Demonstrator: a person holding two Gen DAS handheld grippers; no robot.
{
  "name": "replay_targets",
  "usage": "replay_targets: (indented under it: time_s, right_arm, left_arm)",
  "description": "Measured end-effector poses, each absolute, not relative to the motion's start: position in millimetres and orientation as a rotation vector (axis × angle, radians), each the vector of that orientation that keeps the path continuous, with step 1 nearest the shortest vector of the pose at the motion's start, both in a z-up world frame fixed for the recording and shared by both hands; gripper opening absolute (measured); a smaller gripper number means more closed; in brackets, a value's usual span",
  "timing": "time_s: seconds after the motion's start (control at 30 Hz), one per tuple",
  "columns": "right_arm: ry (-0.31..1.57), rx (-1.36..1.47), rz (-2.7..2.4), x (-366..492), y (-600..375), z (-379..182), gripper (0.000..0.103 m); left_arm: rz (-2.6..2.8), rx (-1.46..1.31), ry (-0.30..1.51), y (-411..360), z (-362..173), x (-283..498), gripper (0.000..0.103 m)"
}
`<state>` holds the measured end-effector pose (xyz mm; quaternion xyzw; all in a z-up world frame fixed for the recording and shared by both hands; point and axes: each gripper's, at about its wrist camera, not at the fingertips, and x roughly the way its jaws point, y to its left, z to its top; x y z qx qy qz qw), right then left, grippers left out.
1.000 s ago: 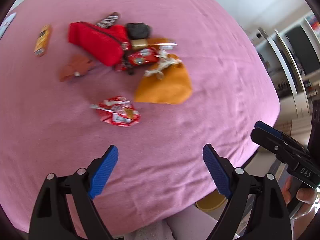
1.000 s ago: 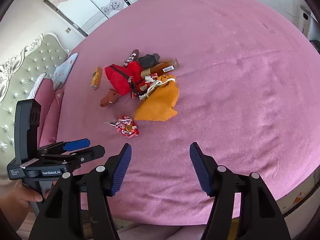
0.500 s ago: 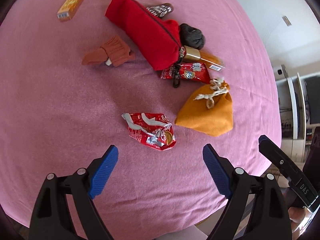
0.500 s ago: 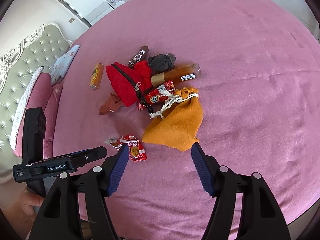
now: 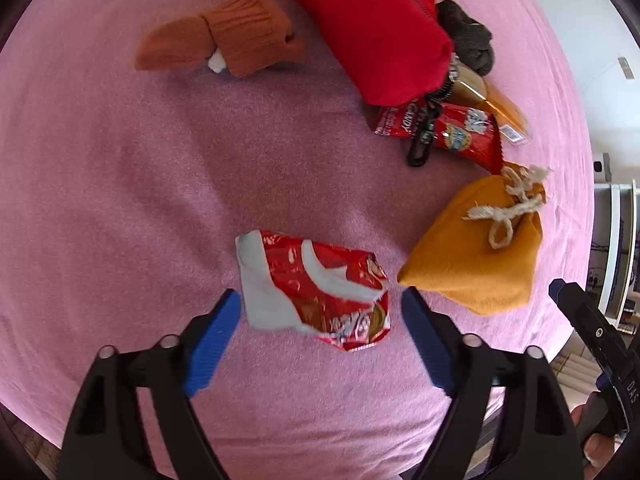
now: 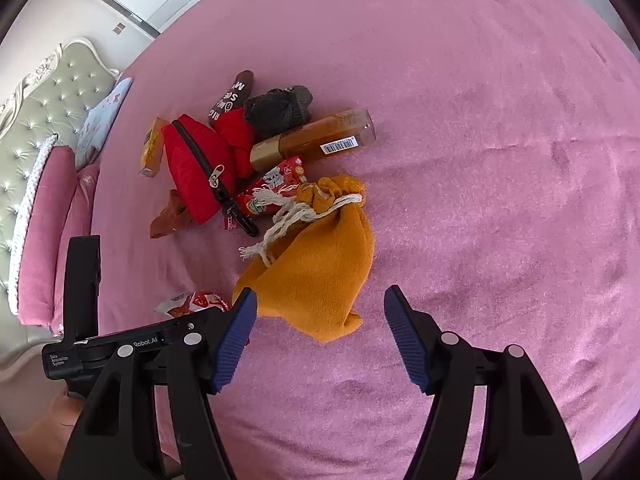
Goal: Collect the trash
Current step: 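Grasp the red-and-white wrapper with the left tool while the right tool grasps the orange pouch, then carry the wrapper and orange pouch over the yellow bucket with both tools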
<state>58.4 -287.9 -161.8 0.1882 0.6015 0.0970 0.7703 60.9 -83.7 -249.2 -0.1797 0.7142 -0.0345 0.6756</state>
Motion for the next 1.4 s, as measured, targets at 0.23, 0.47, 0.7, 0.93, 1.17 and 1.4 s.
replay_targets:
  time_s: [0.23,0.47,0.7,0.93,1.17,1.4]
  right_arm:
    - [1.350,0.412,0.221,76,-284,-181,0.065]
    - [1.381,0.471,0.201,86,-285,-195,0.068]
    - [1.448,0.526,0.165,86,-290,-215,0.067]
    - [1.411,0.574,0.184,79,-292,-207,0.024]
    - [1.336,0.589,0.187,50,-301,-167,0.023]
    - [1.255,0.617,0.124,-6,-322,-128,0.023]
  left_arm:
    - [-0.040,-0.427,1.592,-86,-253,70,0.045]
    - [-0.050,-0.505,1.533,-66,-239,68,0.040]
    - [-0.047,-0.526,1.523,-47,-230,68,0.040]
    - [-0.086,-0.535,1.518,-39,-217,66,0.040]
    - [-0.186,-0.457,1.482,-54,-185,48,0.040]
    - [-0.298,-0.327,1.438,-70,-145,26,0.040]
